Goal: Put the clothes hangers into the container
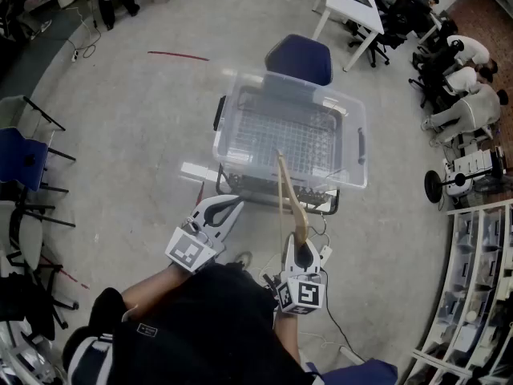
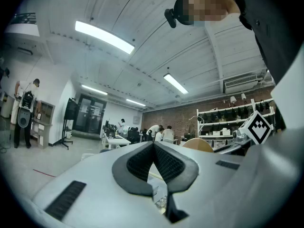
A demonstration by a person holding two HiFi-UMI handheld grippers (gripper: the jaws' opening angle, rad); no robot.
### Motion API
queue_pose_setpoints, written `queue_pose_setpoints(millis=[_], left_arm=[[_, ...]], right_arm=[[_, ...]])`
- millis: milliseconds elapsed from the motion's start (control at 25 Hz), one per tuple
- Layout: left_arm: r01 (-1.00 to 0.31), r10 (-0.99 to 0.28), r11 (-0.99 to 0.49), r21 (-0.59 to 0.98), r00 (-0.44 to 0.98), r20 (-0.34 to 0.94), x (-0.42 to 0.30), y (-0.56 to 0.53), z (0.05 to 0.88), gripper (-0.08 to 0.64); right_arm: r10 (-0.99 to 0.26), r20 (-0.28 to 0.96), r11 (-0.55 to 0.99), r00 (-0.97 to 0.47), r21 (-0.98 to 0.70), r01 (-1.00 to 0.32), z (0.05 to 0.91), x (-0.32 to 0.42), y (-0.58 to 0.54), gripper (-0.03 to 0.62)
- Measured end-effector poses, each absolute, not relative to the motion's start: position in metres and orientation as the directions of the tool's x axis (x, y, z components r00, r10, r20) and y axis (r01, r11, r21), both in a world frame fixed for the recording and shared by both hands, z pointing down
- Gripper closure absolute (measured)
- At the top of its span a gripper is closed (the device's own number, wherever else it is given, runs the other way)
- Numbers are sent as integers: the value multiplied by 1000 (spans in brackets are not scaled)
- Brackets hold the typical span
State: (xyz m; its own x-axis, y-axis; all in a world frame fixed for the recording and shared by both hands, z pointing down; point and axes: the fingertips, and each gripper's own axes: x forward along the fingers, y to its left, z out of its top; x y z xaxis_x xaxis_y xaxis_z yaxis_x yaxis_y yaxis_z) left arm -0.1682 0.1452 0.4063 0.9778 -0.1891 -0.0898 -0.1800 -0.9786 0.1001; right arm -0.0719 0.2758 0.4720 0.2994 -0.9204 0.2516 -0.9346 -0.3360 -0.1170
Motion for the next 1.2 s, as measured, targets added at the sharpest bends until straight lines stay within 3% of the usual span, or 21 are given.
queue_pose_setpoints(millis=[1200], left_arm=[[-226,-231,-972,68,969,-83,-134,205,405,535]], right_arm=[[-947,219,-273,235,-164,-948,472,-38,332,522]])
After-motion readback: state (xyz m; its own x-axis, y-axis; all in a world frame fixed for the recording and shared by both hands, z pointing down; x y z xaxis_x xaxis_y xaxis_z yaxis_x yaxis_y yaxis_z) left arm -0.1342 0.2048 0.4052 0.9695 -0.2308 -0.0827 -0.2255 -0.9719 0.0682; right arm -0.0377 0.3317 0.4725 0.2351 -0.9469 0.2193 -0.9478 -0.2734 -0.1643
